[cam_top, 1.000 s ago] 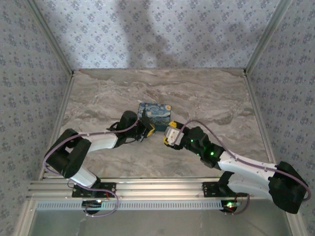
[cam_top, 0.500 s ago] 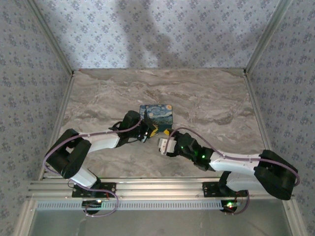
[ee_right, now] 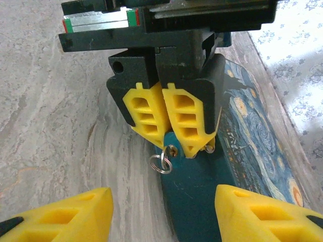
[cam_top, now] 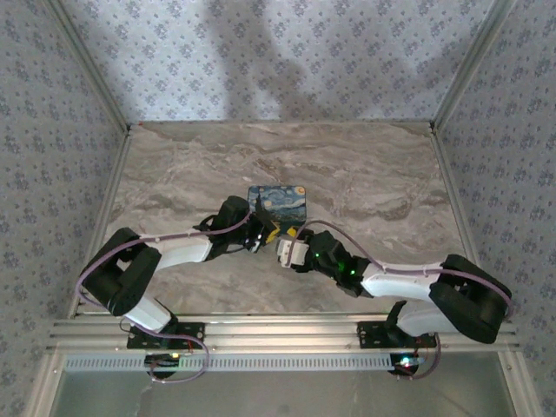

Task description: Unlock the padlock with the key

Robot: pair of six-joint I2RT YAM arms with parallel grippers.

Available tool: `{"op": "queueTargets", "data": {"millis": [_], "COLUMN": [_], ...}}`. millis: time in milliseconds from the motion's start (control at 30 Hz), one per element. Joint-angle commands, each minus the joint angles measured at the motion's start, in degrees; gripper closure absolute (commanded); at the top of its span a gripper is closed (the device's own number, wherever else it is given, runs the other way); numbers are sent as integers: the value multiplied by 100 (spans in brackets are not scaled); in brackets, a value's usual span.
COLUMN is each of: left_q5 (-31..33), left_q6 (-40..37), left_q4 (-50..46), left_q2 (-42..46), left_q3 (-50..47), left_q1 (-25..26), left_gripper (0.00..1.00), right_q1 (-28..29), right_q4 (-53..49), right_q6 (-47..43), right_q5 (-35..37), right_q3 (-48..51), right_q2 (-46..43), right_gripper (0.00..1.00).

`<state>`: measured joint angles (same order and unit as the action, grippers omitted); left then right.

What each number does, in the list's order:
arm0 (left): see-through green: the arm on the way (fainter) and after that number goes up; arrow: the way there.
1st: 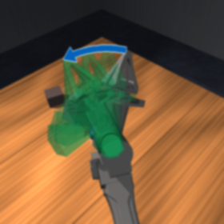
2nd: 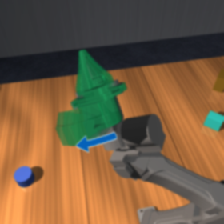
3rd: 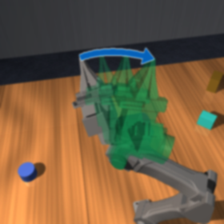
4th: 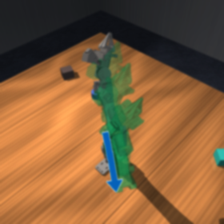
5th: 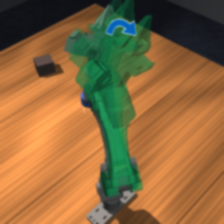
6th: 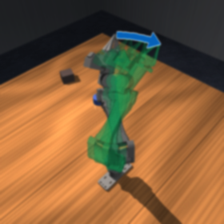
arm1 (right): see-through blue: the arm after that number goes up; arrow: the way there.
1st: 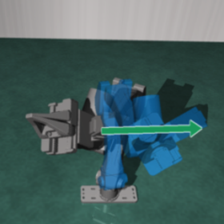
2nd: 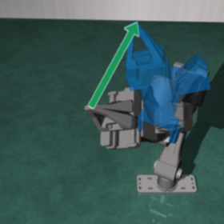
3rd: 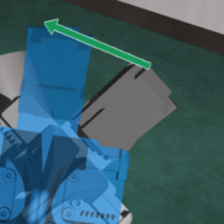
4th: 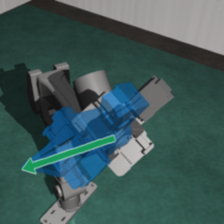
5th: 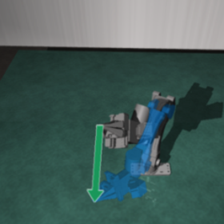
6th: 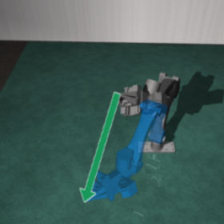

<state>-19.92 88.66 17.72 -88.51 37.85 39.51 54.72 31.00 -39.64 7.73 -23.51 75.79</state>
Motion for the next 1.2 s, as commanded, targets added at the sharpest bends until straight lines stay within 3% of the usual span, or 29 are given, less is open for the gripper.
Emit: {"op": "queueTargets", "data": {"millis": [0,433,1167], "left_q5": [24,6,-38], "left_q6": [114,130,168], "left_q4": [-23,-6,36], "left_q2": [138,112,71], "left_q3": [188,179,157], "left_q1": [40,46,57], "left_gripper": [100,100,100], "right_q1": [-23,-51,-67], "right_q4": [424,874,1233], "right_q6": [157,424,792], "right_q5": [-22,80,466], "right_q3": [-175,-312,-419], "right_q2": [255,812,1254], "right_gripper": [48,68,87]}}
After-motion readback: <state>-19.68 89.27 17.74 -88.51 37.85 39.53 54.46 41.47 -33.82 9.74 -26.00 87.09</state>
